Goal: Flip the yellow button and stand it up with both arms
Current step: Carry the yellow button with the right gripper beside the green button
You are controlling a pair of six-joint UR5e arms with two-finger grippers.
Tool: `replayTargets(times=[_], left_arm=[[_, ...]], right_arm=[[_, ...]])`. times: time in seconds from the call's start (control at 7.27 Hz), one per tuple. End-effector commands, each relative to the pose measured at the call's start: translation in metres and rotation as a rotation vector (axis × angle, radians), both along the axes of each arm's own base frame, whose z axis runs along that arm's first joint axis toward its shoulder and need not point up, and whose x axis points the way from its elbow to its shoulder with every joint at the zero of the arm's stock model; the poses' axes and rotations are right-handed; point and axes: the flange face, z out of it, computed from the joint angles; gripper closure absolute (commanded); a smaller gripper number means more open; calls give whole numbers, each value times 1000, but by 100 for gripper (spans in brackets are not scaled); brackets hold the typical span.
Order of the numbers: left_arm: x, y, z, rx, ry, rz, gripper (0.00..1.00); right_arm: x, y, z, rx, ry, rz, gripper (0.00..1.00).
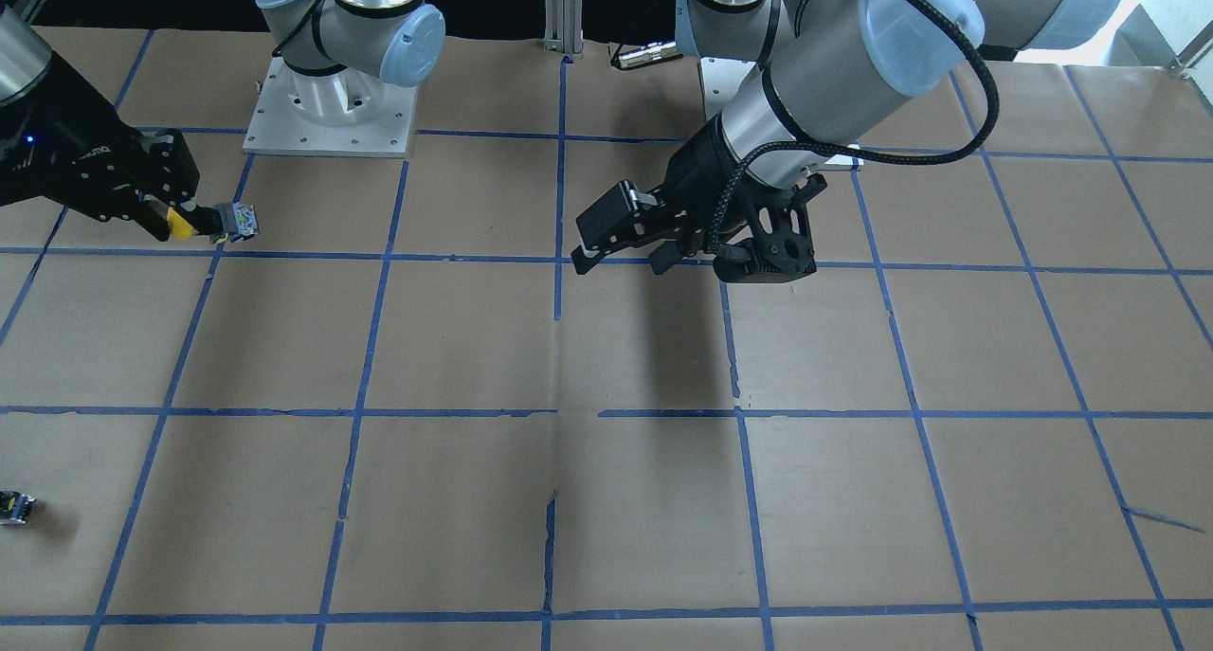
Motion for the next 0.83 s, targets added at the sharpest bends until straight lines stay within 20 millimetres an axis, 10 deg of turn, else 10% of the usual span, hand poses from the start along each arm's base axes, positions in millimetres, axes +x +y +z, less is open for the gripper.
replayTargets(times=[0.0,0.69], left_arm=[[38,20,19,12,-256,-145,0],[68,25,51,-55,-320,-155,0]], right_arm=[[-48,13,-28,-126,69,238,84],[-144,5,-101,-262,78,578,84]])
